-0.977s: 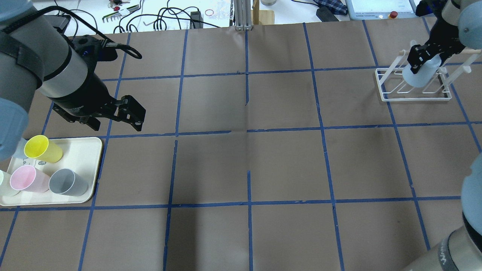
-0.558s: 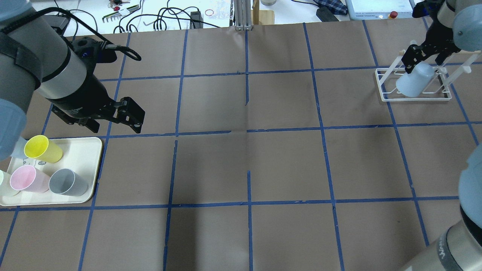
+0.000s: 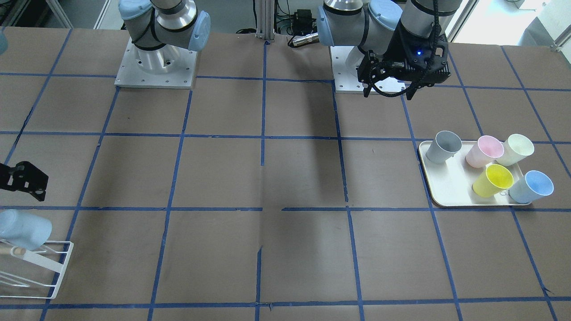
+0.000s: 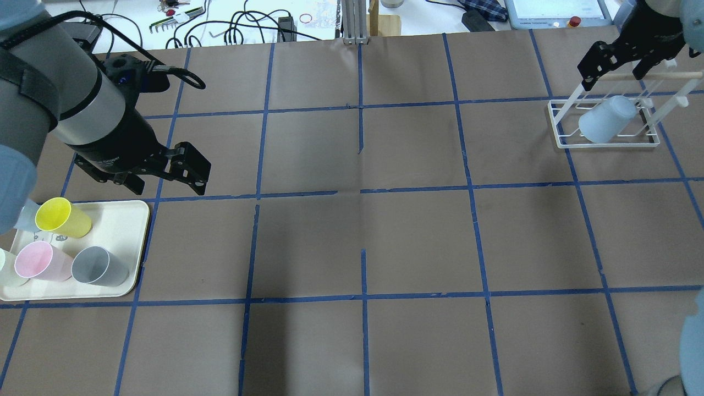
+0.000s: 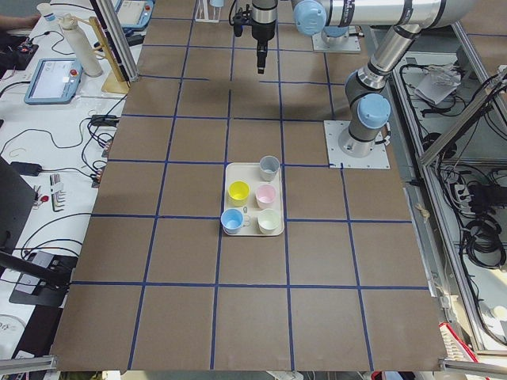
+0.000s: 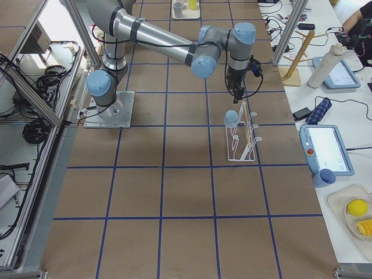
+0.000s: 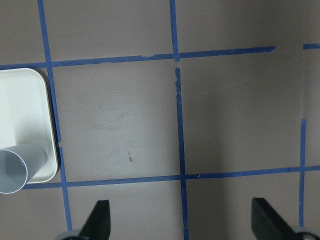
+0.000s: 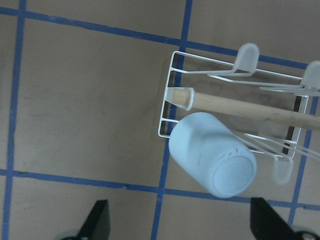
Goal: Transfer IKEA cup to right arm and place on rack
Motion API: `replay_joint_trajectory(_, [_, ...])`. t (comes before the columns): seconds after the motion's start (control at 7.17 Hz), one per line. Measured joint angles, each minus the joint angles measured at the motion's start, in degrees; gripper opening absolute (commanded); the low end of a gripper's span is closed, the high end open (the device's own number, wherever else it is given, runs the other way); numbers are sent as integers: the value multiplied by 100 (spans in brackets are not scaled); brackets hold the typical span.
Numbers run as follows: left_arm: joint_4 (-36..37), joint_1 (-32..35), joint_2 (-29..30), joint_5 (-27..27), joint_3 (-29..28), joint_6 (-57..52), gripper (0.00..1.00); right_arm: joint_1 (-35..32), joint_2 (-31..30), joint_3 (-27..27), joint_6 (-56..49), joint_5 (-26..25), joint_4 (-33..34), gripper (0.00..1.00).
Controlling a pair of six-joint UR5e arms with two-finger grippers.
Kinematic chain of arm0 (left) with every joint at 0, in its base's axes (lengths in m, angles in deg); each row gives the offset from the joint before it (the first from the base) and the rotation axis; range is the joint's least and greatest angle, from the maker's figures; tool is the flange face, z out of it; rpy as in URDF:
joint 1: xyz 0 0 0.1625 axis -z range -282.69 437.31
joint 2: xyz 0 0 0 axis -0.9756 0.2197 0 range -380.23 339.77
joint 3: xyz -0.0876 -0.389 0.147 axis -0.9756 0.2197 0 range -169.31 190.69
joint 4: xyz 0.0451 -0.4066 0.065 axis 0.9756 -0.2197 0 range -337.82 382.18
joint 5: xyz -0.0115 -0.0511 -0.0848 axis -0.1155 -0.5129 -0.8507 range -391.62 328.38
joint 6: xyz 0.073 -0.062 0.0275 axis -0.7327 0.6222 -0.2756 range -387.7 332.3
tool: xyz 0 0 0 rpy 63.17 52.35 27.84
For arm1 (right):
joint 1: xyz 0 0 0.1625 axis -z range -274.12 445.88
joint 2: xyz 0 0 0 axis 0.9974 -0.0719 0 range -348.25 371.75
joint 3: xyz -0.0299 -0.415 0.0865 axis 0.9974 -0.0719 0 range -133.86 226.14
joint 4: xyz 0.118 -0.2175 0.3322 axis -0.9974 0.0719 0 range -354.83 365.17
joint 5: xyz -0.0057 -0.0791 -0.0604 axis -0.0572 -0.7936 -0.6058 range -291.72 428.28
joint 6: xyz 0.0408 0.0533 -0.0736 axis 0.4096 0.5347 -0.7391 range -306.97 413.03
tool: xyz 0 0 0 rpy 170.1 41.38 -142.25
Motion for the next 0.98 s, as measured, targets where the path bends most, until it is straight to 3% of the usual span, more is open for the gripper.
replay_joint_trajectory(0.98, [-136, -10, -105, 1, -8, 8, 100, -1924, -1425, 66, 2722, 35, -1343, 100])
